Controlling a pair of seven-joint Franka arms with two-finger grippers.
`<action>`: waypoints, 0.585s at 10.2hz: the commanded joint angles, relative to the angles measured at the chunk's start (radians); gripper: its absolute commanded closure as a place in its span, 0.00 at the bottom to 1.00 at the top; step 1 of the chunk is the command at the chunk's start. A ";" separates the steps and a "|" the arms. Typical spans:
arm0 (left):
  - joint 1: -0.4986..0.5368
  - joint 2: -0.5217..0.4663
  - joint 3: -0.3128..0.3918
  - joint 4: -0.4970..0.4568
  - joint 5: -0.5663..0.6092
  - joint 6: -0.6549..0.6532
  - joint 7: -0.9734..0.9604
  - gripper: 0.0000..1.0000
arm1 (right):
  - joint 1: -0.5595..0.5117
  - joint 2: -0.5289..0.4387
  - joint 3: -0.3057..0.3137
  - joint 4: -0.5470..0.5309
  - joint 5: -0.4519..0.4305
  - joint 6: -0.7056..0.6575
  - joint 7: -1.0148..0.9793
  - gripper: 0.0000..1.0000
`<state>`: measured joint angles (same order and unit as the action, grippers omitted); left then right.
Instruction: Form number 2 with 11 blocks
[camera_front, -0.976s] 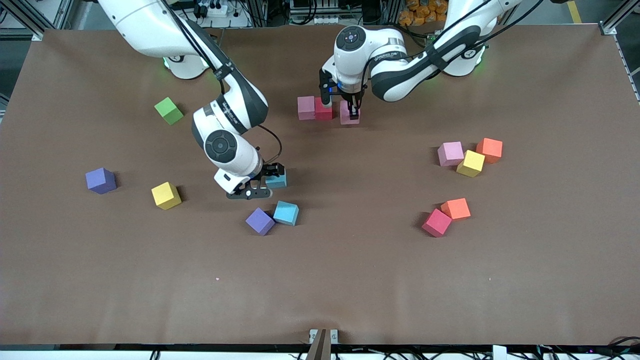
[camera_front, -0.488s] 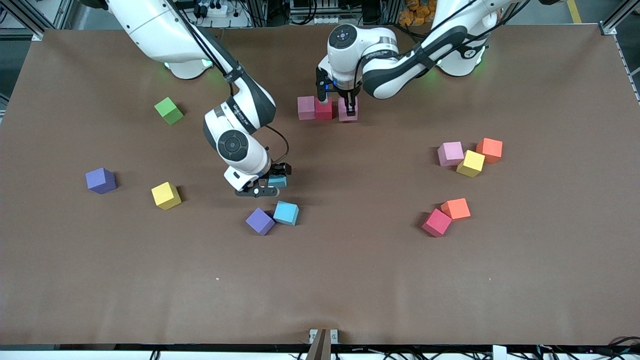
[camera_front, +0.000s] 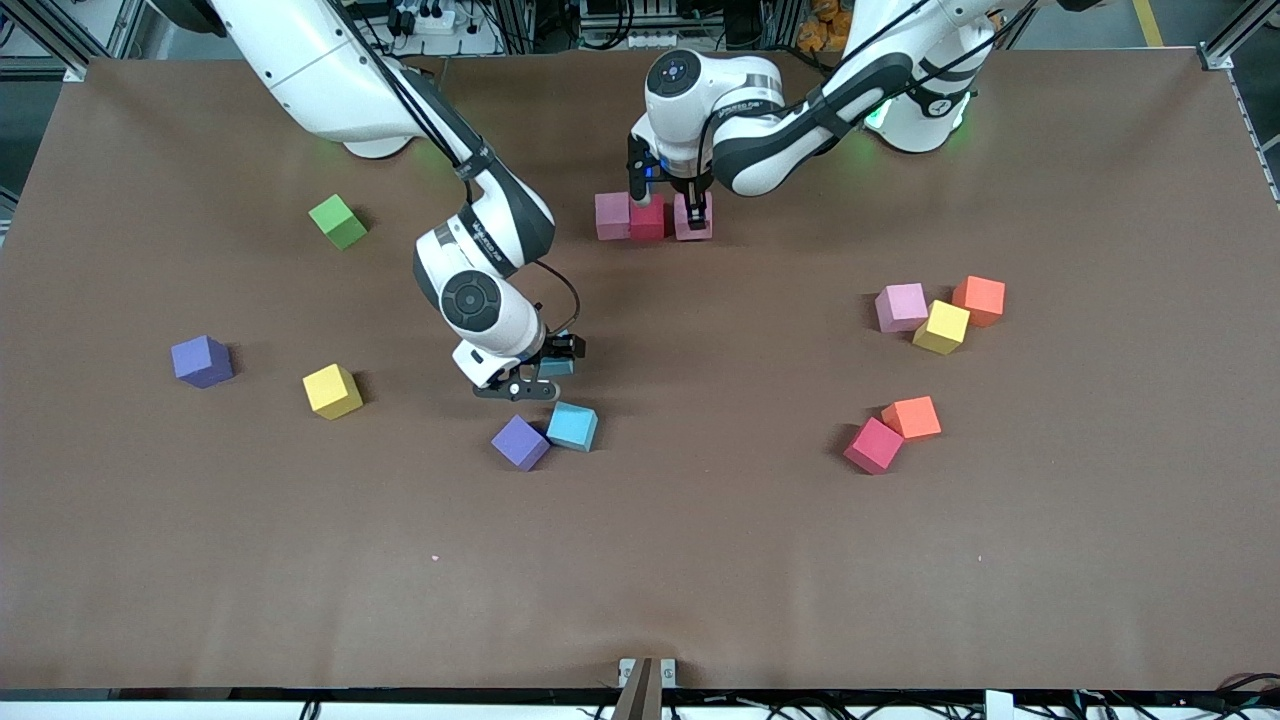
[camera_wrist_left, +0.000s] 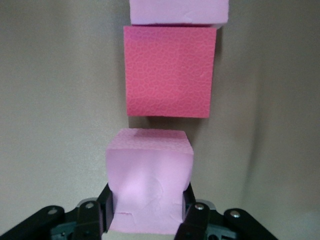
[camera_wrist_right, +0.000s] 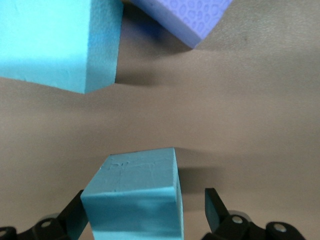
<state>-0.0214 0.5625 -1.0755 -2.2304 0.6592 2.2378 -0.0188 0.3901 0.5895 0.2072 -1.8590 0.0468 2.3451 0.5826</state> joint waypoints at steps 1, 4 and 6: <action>-0.040 0.013 0.017 0.026 0.036 0.017 -0.021 0.80 | 0.021 0.023 0.000 0.029 -0.053 0.006 0.023 0.00; -0.066 0.030 0.052 0.026 0.049 0.039 -0.032 0.80 | 0.024 0.026 0.000 0.027 -0.090 0.010 0.022 0.00; -0.071 0.034 0.054 0.026 0.049 0.039 -0.035 0.80 | 0.026 0.026 0.000 0.026 -0.090 0.010 0.023 0.00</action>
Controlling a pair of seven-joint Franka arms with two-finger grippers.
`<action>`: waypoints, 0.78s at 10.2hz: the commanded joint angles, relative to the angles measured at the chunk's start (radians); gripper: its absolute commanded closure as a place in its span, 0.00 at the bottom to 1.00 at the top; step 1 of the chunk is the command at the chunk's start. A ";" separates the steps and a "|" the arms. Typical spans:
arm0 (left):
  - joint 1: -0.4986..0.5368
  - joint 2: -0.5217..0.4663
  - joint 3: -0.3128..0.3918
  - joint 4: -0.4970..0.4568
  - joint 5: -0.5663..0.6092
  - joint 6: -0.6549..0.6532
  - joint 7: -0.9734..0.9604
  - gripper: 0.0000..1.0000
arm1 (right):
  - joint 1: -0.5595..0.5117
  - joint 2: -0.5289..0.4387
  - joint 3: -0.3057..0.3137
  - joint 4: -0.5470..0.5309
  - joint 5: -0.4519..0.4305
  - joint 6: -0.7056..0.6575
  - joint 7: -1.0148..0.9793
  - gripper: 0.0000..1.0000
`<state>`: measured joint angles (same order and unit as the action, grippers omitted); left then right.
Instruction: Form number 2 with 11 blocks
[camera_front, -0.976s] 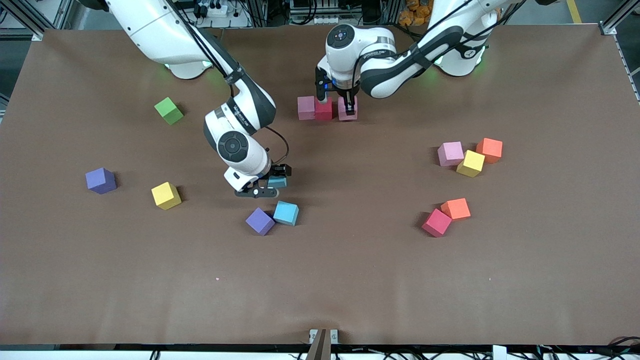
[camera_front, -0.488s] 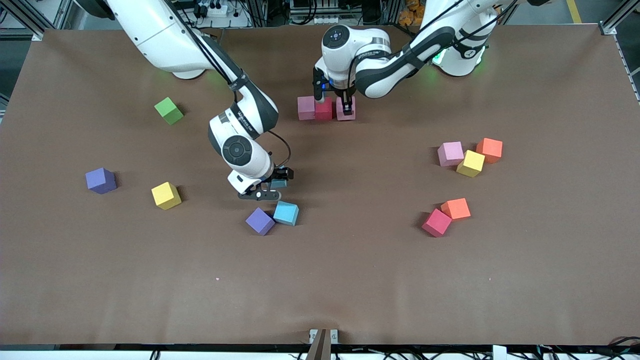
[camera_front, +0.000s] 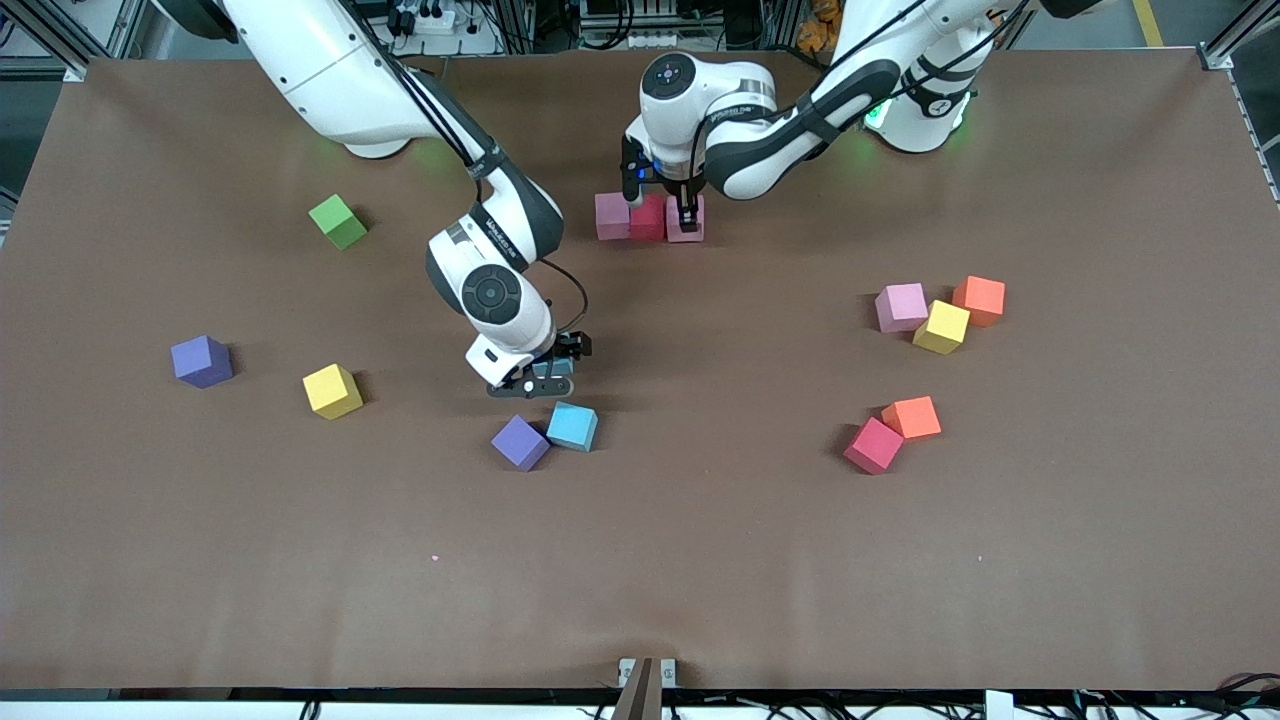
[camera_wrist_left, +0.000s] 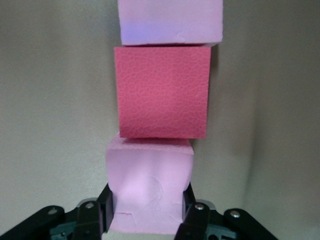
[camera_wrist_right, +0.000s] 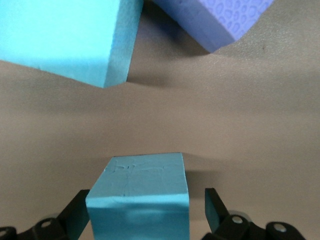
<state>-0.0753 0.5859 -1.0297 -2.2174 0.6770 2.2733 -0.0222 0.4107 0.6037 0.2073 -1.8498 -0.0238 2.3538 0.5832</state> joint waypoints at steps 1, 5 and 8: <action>-0.017 0.015 0.008 0.013 0.036 0.006 -0.032 0.80 | 0.005 0.011 0.000 0.017 -0.019 0.001 0.023 0.41; -0.018 0.026 0.008 0.011 0.044 0.025 -0.036 0.81 | 0.002 -0.004 0.001 0.014 -0.016 -0.013 0.023 0.93; -0.020 0.026 0.008 0.011 0.044 0.025 -0.036 0.76 | -0.061 -0.100 0.003 0.018 -0.001 -0.103 0.029 0.94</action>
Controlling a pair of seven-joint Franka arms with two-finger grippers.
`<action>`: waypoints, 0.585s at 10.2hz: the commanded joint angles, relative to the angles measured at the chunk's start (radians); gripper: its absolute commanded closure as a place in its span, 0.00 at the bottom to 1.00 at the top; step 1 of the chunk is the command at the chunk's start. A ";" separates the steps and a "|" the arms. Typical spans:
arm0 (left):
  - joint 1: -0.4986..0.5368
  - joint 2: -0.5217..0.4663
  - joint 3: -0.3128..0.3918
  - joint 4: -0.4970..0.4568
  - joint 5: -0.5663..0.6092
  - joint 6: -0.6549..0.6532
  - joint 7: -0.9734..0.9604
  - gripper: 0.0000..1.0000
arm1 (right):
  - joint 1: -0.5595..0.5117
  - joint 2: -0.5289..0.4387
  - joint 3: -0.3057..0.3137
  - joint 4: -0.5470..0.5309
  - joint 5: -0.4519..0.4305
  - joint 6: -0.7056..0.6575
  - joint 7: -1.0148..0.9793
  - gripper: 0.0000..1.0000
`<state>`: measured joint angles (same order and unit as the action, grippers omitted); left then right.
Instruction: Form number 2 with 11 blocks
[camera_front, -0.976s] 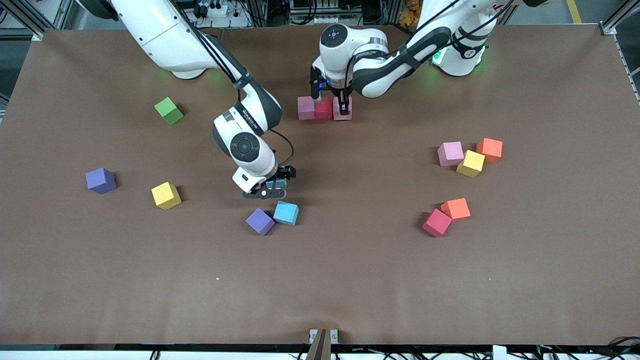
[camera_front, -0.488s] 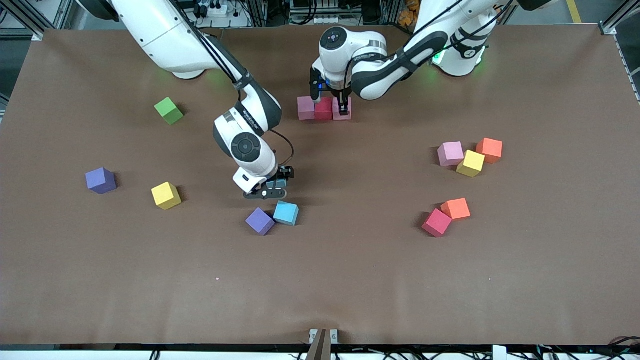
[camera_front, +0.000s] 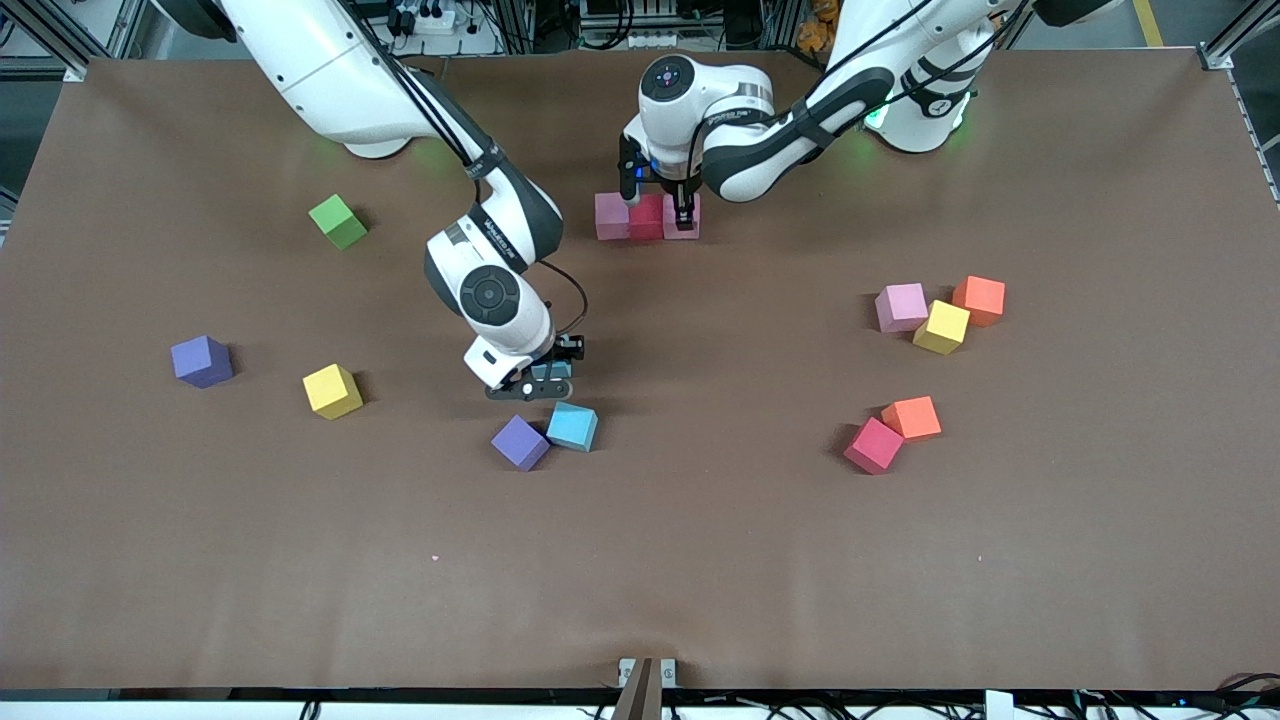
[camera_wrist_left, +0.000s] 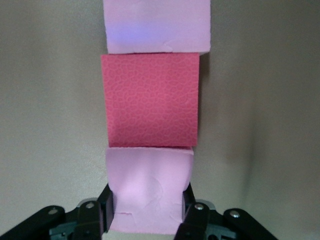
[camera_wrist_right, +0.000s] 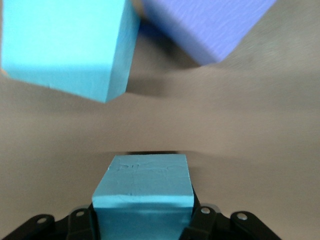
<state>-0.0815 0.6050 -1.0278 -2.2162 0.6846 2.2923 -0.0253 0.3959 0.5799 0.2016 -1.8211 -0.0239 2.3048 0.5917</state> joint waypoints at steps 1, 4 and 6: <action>-0.020 0.007 0.008 0.010 0.035 0.006 -0.033 0.52 | -0.073 -0.098 0.009 -0.010 -0.001 -0.076 0.020 0.94; -0.017 0.004 0.017 0.012 0.035 0.004 -0.033 0.00 | -0.074 -0.098 0.007 -0.012 -0.001 -0.074 0.019 0.94; -0.001 -0.008 0.014 0.013 0.017 0.001 -0.038 0.00 | -0.071 -0.097 0.009 -0.012 -0.001 -0.073 0.020 0.94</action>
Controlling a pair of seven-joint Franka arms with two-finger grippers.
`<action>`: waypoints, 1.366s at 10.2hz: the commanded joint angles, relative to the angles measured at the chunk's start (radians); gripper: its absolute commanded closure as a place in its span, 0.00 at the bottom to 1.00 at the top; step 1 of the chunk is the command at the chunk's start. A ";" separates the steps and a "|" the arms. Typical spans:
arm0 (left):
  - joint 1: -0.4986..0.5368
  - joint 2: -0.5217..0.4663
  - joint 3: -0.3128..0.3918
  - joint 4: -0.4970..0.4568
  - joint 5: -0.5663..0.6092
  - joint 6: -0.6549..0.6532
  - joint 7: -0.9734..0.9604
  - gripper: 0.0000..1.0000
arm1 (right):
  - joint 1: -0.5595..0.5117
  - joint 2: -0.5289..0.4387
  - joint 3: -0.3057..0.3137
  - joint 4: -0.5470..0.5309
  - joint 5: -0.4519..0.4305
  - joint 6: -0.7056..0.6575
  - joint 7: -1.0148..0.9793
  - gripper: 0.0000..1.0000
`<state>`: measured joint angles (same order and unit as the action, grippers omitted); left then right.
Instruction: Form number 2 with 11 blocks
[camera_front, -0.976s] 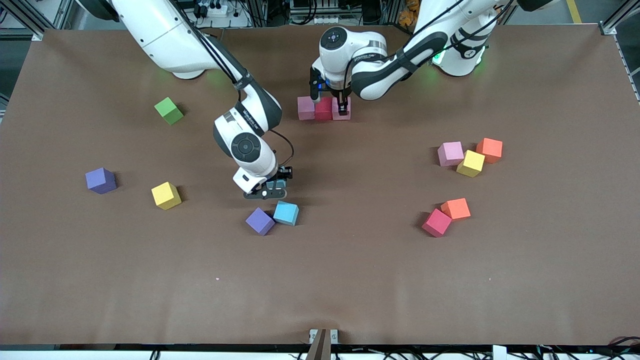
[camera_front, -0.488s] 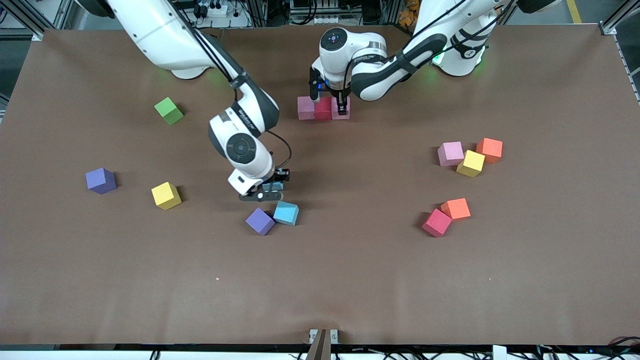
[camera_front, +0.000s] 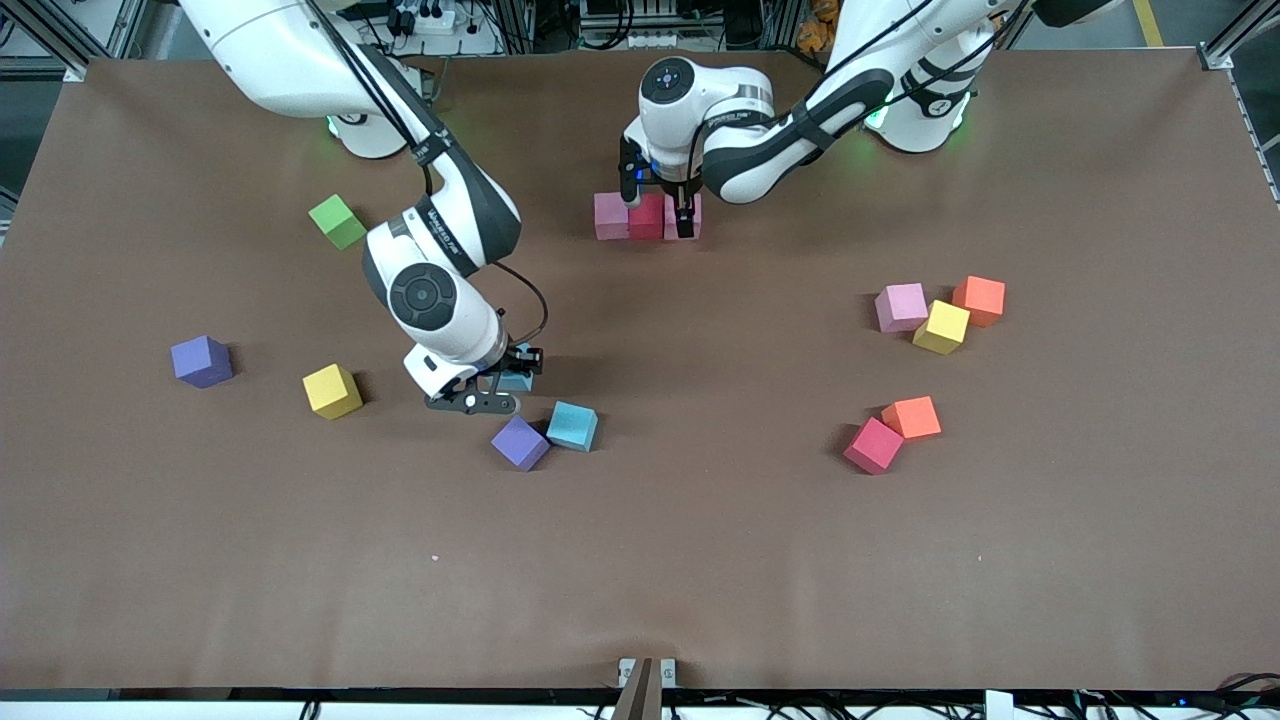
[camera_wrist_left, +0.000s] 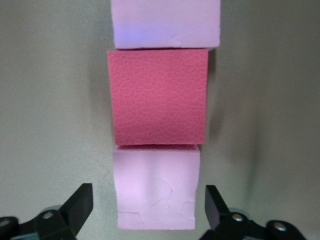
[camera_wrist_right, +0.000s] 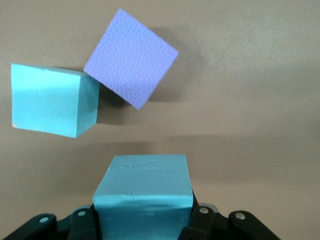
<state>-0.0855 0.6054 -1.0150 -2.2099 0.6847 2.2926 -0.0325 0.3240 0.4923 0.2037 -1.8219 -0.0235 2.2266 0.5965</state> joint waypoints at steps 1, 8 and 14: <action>0.006 -0.019 -0.013 0.007 0.016 -0.002 -0.077 0.00 | 0.007 -0.008 0.006 -0.010 -0.001 0.007 0.038 0.94; 0.160 -0.049 -0.296 0.174 -0.134 -0.336 -0.302 0.00 | 0.038 -0.009 0.013 -0.007 -0.001 0.001 0.104 0.94; 0.225 -0.049 -0.124 0.517 -0.166 -0.697 -0.386 0.00 | 0.202 0.000 0.016 -0.005 0.004 0.008 0.241 0.94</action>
<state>0.1476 0.5643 -1.2107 -1.7636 0.5350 1.6336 -0.4028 0.4991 0.4942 0.2180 -1.8235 -0.0222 2.2300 0.8174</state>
